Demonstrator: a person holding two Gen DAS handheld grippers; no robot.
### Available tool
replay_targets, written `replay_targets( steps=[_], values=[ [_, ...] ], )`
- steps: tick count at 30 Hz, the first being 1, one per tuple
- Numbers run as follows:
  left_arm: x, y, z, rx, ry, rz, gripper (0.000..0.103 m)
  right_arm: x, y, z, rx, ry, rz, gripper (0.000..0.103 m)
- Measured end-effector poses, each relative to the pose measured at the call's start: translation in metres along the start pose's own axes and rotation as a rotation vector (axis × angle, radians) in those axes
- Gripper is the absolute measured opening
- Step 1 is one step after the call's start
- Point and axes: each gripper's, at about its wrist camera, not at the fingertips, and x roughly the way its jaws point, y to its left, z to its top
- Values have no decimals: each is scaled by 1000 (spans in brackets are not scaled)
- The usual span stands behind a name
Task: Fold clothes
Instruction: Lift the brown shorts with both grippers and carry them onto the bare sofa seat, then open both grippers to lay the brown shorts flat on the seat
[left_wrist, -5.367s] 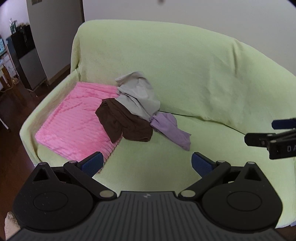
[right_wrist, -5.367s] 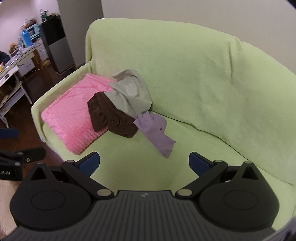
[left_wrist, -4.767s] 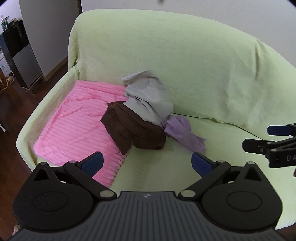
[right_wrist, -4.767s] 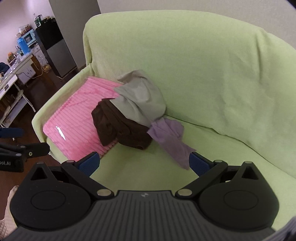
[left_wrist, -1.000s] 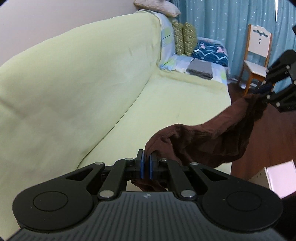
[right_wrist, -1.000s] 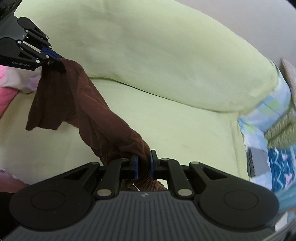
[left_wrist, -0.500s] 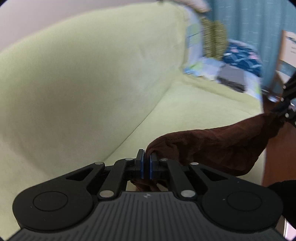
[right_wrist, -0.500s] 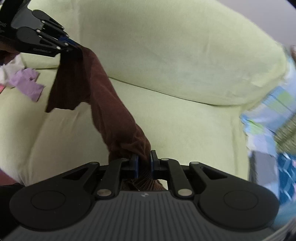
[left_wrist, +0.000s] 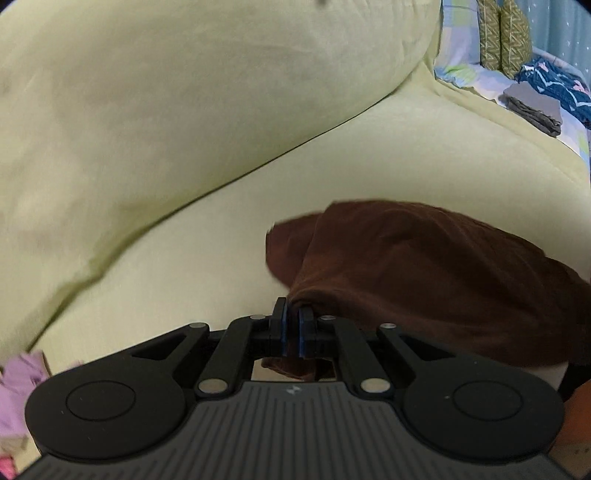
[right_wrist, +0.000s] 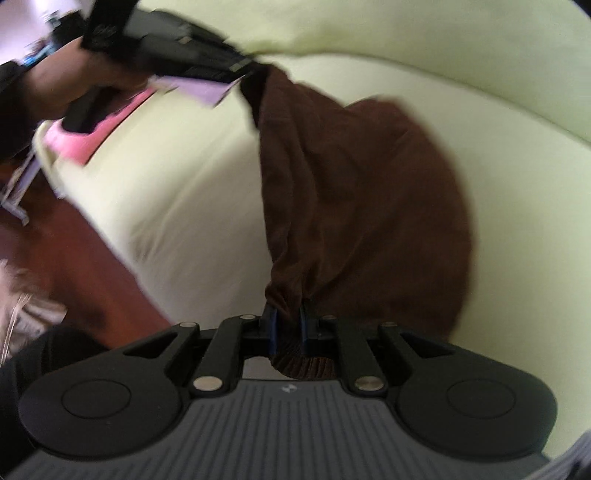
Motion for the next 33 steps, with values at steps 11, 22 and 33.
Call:
replay_targets(
  steps=[11, 22, 33],
  values=[
    [-1, -9, -84, -8, -194, 134, 3, 30, 1, -53, -214, -118, 109, 10],
    [-44, -45, -87, 98, -141, 341, 16, 18, 27, -69, -249, -225, -33, 16],
    [-101, -56, -80, 44, -43, 446, 53, -67, -16, -107, 2, -500, -95, 45]
  ],
)
